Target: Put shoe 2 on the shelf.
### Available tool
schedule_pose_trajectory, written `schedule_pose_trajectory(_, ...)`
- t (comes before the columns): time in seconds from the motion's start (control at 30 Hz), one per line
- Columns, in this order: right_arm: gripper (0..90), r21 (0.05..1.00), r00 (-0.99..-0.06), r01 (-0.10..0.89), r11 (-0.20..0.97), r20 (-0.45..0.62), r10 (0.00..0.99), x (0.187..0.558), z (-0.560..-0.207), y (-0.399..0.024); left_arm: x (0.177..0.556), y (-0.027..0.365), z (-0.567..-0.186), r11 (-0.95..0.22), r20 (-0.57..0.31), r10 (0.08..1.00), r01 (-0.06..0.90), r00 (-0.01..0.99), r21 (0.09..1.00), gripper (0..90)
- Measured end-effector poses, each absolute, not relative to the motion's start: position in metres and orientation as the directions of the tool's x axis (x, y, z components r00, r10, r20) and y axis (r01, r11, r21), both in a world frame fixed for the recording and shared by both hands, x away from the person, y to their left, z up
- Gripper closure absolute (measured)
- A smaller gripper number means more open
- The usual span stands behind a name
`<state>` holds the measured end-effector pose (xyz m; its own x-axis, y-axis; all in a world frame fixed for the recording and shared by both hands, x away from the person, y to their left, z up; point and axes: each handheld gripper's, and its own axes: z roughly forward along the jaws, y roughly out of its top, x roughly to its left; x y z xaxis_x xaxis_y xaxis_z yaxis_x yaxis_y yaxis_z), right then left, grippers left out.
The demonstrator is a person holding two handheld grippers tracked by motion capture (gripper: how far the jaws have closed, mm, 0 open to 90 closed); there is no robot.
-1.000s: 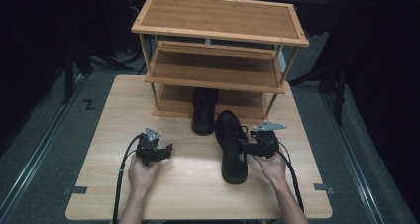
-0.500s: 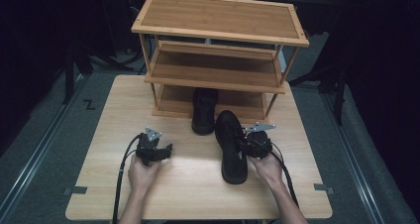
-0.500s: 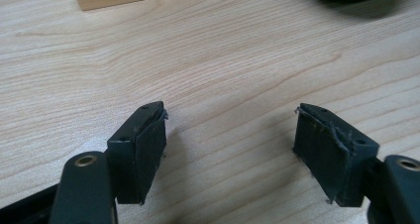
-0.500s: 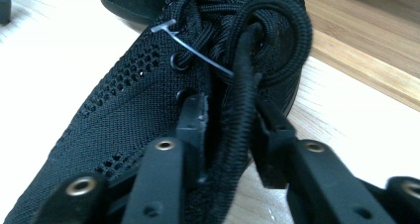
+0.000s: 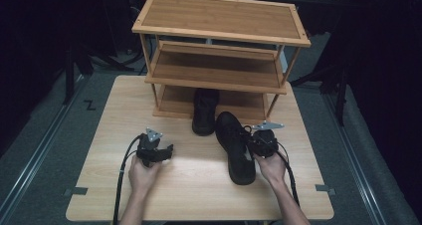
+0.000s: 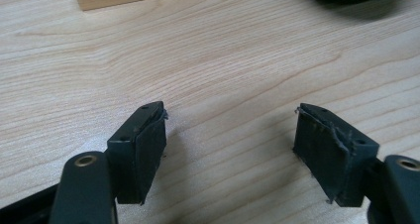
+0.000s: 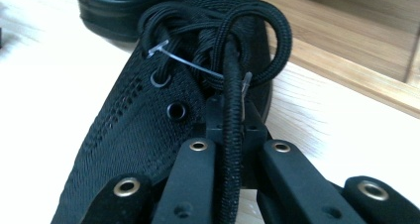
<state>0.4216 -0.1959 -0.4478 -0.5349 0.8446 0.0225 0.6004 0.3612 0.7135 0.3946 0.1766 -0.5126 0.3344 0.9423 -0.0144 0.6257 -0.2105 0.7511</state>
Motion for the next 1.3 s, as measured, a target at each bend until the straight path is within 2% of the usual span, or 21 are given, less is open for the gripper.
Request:
schedule_pose_trajectory(0.2, 87.8, 0.739, -0.514, 0.612, 0.283, 0.099, 0.852, 0.422, -0.445, -0.215, 0.395, 0.176, -0.513, -0.212, -0.013, 0.942, 0.626, 0.335, 0.751, 28.6)
schedule_pose_trajectory(0.37, 87.8, 0.752, -0.503, 0.598, 0.278, 0.082, 0.860, 0.422, -0.440, -0.220, 0.395, 0.176, -0.513, -0.212, -0.013, 0.942, 0.626, 0.335, 0.751, 28.6)
schedule_pose_trajectory(0.63, 87.8, 0.774, -0.481, 0.591, 0.228, 0.111, 0.870, 0.429, -0.430, -0.223, 0.395, 0.177, -0.513, -0.216, -0.011, 0.941, 0.626, 0.337, 0.749, 28.4)
schedule_pose_trajectory(0.97, 87.8, 0.790, -0.413, 0.587, 0.176, 0.105, 0.904, 0.447, -0.422, -0.218, 0.395, 0.177, -0.512, -0.216, -0.010, 0.941, 0.626, 0.338, 0.749, 28.4)
schedule_pose_trajectory(1.3, 87.8, 0.805, -0.360, 0.572, 0.158, 0.074, 0.930, 0.477, -0.412, -0.195, 0.395, 0.177, -0.512, -0.216, -0.010, 0.941, 0.626, 0.338, 0.749, 28.3)
